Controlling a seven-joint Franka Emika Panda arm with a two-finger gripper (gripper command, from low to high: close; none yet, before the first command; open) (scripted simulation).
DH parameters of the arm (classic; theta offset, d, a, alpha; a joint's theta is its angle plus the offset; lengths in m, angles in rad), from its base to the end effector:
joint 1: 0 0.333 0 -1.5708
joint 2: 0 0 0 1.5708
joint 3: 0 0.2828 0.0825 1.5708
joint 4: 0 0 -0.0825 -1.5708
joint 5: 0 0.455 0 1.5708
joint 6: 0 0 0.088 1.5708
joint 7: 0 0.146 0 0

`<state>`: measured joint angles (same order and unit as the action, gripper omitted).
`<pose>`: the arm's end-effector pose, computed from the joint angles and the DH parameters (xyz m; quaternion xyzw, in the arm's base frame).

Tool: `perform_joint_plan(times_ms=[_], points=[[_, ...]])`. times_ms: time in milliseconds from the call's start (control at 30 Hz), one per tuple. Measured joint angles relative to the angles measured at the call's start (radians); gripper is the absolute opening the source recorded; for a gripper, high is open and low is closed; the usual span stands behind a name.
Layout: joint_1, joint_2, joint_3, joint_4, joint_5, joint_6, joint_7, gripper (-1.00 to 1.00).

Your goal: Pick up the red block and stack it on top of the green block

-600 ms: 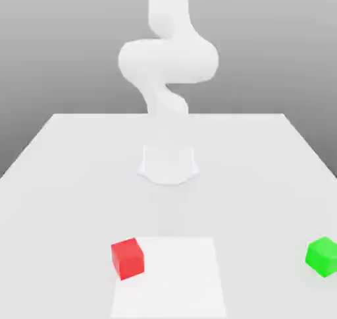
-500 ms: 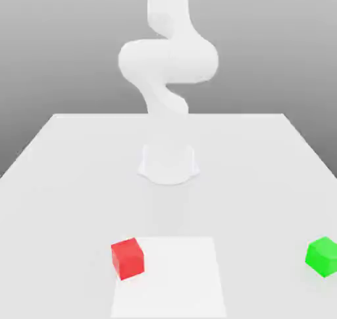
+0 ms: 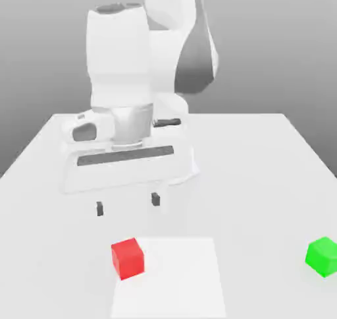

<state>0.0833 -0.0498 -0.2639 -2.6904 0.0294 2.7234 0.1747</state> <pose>0.4516 -0.0801 0.1211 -0.9809 0.1896 -0.0405 0.0129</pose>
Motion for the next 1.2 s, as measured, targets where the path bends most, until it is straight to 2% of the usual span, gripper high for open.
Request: perform_joint_plan(times_ms=[100, 267, 300, 533, 733, 1200], points=[[-0.021, 0.108, 0.01, -0.034, 0.022, 0.07, -0.078, 0.0], [-0.086, 0.29, 0.105, -0.014, 0.153, 0.216, -0.185, 0.0], [-0.101, 0.313, 0.123, -0.01, 0.169, 0.235, -0.196, -1.0], [-0.102, 0.313, 0.124, -0.01, 0.166, 0.234, -0.194, -1.0], [-0.07, 0.12, 0.057, -0.041, 0.014, 0.075, -0.083, -1.0], [0.38, 0.17, 0.345, 0.194, -0.055, -0.109, -0.074, -1.0]])
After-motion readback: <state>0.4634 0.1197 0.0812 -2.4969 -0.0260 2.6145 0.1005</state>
